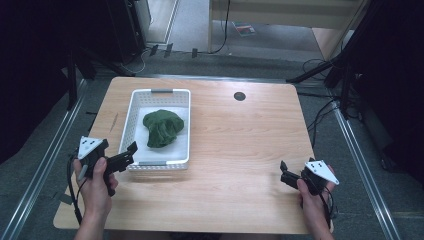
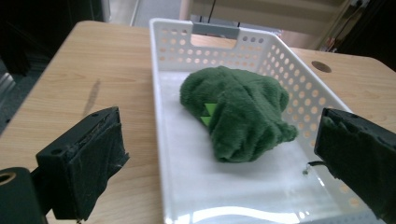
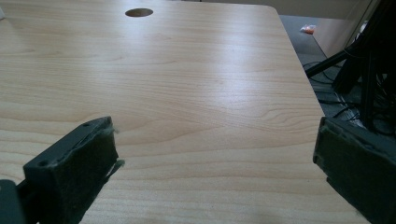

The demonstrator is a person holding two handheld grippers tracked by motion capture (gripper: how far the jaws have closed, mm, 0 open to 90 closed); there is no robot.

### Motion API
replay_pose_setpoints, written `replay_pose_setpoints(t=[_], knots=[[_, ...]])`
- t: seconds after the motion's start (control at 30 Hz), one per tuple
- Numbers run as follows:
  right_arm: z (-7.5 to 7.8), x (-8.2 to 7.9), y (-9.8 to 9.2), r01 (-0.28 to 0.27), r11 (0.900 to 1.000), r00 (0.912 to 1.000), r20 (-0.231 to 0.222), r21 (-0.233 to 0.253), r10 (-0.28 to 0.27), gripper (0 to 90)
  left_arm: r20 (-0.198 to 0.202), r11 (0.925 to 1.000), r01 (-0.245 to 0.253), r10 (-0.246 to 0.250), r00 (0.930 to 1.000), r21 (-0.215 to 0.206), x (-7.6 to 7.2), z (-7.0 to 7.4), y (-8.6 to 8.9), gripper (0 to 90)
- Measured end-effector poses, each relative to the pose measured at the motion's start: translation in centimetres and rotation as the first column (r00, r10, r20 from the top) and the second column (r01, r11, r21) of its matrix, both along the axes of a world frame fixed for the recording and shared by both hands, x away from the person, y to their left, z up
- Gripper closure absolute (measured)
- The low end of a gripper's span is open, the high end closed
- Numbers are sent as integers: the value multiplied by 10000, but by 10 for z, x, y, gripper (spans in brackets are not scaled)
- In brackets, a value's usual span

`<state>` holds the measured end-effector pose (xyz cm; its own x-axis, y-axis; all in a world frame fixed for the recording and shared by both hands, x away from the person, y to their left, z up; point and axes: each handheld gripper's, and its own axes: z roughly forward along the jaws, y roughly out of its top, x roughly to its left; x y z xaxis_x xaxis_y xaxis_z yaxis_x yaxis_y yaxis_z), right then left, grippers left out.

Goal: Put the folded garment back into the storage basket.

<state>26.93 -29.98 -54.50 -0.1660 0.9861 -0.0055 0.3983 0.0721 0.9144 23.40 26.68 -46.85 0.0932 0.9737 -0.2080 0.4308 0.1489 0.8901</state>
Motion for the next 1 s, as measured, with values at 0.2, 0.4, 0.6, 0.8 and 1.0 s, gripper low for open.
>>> replay_pose_setpoints(t=[0.2, 0.4, 0.6, 0.8, 1.0], knots=[[0, 0, 0, -9, 10000, 10000, -14, -14, 9, 0, 199, 9998, -163, 161, 9997, 61, -18, -12, 19, 24], [0, 0, 0, 9, 10000, 10000, -3, -5, -9, 0, 347, 9993, -355, 359, 9988, -114, -34, -27, 43, 24], [0, 0, 0, 14, 10000, 10000, 8, 8, -14, 0, 253, 9970, -760, 763, 9968, -122, -50, -47, 68, 25], [0, 0, 0, 7, 10000, 10000, -7, 67, -7, 0, 81, 9958, -906, 907, 9958, -143, -52, -67, 81, 25], [0, 0, -1, 51, 9999, 10000, -12, 93, -51, 0, -175, 9942, -1072, 1072, 9941, -6, -51, -81, 88, 25]])
